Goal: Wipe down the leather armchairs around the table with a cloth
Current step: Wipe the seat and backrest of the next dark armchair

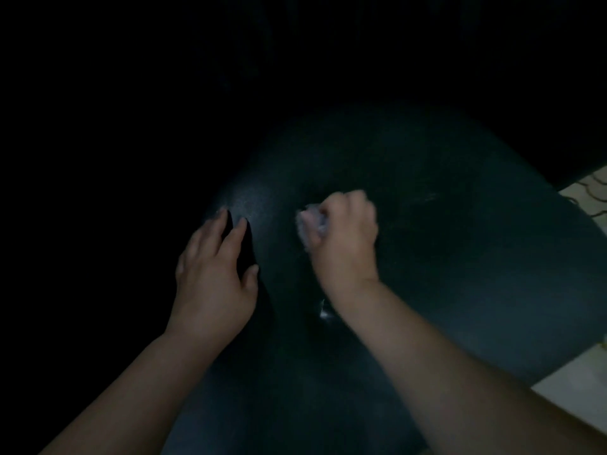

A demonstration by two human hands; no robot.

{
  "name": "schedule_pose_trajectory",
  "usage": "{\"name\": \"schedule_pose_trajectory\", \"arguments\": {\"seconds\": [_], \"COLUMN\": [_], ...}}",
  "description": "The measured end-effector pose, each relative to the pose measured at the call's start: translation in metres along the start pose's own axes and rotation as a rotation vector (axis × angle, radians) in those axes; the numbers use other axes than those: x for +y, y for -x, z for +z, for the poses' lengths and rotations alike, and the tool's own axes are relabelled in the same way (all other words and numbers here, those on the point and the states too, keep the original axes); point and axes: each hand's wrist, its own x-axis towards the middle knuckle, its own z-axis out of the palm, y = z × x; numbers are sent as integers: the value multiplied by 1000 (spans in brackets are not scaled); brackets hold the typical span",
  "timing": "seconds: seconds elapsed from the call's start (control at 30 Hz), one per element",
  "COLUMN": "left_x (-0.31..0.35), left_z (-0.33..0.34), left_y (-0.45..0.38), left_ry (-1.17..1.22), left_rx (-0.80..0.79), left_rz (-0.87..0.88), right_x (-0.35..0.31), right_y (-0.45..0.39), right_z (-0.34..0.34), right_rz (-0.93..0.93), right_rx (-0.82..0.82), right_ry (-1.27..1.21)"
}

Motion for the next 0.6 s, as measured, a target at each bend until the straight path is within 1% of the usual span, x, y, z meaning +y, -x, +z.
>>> {"name": "schedule_pose_trajectory", "arguments": {"seconds": [0.1, 0.17, 0.23, 0.3, 0.37, 0.4, 0.43, 0.5, 0.57, 0.6], "left_x": [1, 1, 0, -1, 0, 2, 4, 10, 15, 18], "left_z": [0, 2, 4, 6, 7, 8, 9, 9, 10, 11], "left_y": [9, 17, 25, 29, 30, 31, 31, 33, 35, 36], "left_ry": [3, -4, -4, 2, 8, 4, -3, -14, -15, -10], "left_rx": [-30, -44, -73, -82, -74, -68, -61, -55, -59, -58], "left_rz": [-2, 16, 33, 44, 42, 38, 34, 16, -6, -18], "right_x": [-30, -17, 12, 40, 44, 35, 23, 0, 0, 8], "right_y": [34, 27, 7, -14, -17, -10, -1, 19, 24, 17], "right_z": [10, 5, -4, -16, -19, -16, -12, -3, -3, -7], "right_rz": [-178, -266, -224, -101, 6, 20, -4, -138, -269, -282], "right_rx": [-152, -201, -144, -59, -31, -19, -19, -72, -154, -155], "right_ry": [-56, -7, 70, 115, 110, 115, 115, 76, 62, 84]}}
